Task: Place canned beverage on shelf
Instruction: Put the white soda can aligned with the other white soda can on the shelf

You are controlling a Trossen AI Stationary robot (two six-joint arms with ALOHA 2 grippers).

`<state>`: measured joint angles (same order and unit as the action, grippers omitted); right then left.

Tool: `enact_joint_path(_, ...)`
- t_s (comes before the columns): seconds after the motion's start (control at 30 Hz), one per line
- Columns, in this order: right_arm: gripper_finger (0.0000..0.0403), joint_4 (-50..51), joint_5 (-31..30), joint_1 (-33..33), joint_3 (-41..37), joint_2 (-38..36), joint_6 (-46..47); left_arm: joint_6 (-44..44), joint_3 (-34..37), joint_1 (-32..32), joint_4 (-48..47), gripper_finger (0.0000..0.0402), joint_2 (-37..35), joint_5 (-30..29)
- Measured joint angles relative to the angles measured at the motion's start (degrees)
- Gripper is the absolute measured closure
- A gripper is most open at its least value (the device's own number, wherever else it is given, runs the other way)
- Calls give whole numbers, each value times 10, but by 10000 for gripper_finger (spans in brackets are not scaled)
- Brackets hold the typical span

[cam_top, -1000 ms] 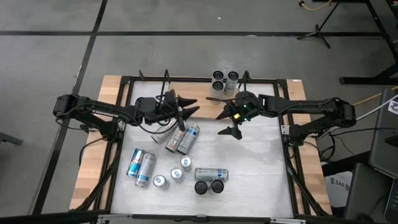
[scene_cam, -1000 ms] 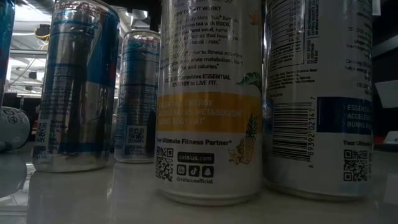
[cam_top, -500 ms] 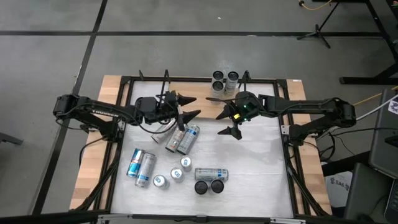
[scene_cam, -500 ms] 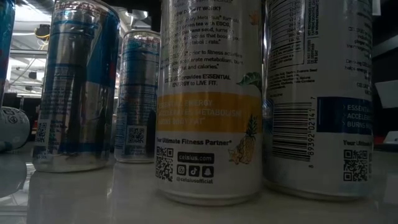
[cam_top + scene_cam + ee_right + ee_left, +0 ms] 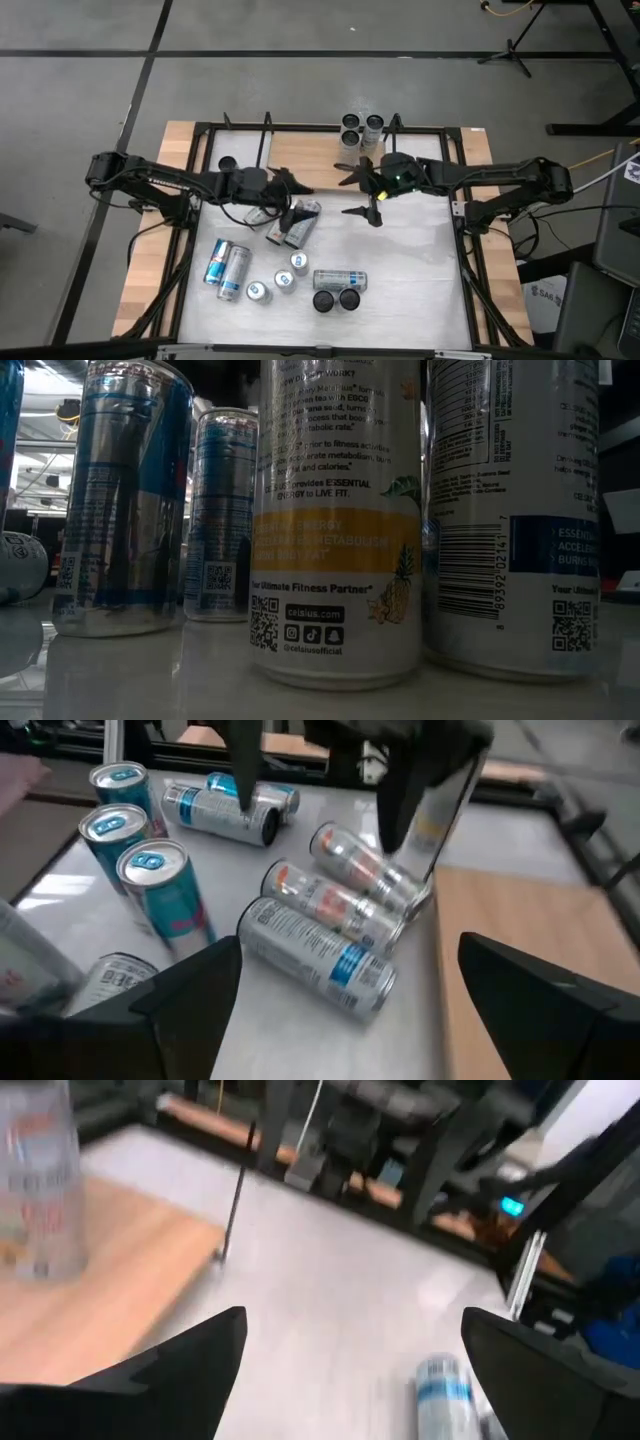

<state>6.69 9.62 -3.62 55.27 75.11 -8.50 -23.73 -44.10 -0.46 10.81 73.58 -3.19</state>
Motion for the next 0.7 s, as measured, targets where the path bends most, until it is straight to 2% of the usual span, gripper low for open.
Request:
enact_joint_path(0.17,40,-8,-21,16,5,12,-27,-18,0,-15,-54,36,0,-1)
enact_joint_path(0.43,40,-6,-11,15,20,64,-24,-21,0,-46,-63,36,0,-1)
enact_joint_path(0.7,40,-1,-11,15,21,95,-23,-147,0,-50,-63,36,0,-1)
